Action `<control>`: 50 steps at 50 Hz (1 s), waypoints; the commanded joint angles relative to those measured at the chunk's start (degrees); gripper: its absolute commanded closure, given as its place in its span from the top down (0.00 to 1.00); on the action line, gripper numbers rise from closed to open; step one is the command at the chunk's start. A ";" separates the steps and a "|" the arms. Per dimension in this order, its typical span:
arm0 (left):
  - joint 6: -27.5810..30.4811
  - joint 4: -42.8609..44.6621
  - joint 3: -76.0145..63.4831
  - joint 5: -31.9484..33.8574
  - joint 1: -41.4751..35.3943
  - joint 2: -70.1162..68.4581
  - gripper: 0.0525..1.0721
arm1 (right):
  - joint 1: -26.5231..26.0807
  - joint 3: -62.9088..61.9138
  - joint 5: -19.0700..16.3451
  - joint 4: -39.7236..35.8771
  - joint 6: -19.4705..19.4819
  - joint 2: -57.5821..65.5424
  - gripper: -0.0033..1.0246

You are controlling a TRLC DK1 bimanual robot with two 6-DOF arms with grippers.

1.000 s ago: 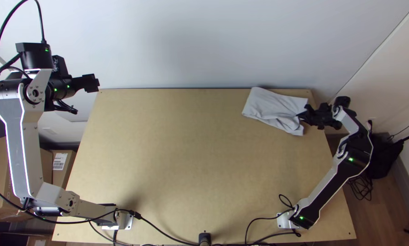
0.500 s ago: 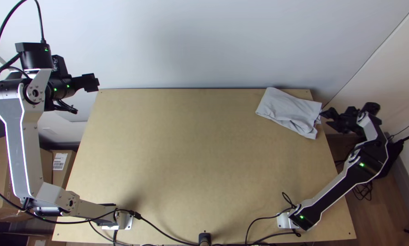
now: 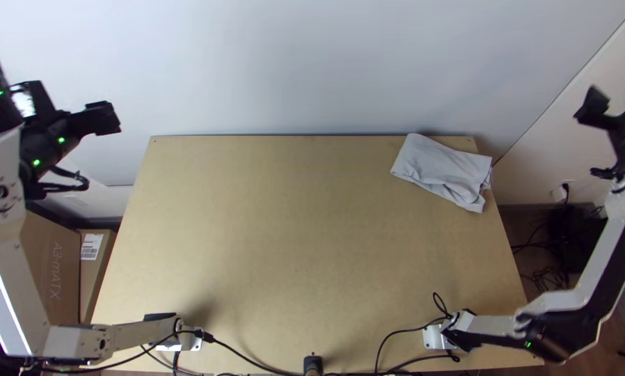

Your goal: Fold the t-shirt

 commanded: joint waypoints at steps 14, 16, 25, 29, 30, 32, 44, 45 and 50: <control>-3.05 6.02 -16.91 -1.04 0.83 -21.29 0.96 | 6.65 -12.20 0.12 11.42 5.03 -26.22 0.96; -3.49 8.05 -20.60 -1.13 2.06 -24.80 0.96 | 7.09 -15.72 0.12 14.67 5.03 -30.35 0.96; 0.29 16.92 -37.04 -1.13 4.70 -39.83 0.96 | 10.70 -27.14 -0.06 21.44 5.47 -44.06 0.96; 1.26 18.94 -42.75 -1.22 5.13 -44.58 0.96 | 11.49 -31.45 0.38 21.17 6.70 -49.60 0.96; 1.61 20.17 -44.77 -1.31 5.31 -46.07 0.96 | 11.49 -33.03 0.56 22.05 7.22 -51.18 0.96; 2.49 22.20 -48.73 -1.31 5.13 -49.15 0.96 | 11.31 -36.81 1.00 25.83 8.72 -54.70 0.96; 6.88 38.02 -75.54 -1.04 4.17 -69.98 0.96 | 4.63 -52.37 5.57 37.61 18.91 -72.10 0.96; 6.88 39.42 -77.64 -1.22 4.17 -71.47 0.96 | 2.87 -52.90 5.57 36.38 20.14 -72.80 0.96; 6.53 46.10 -86.96 -1.04 4.08 -77.63 0.96 | -3.45 -59.84 5.57 36.20 23.84 -78.78 0.96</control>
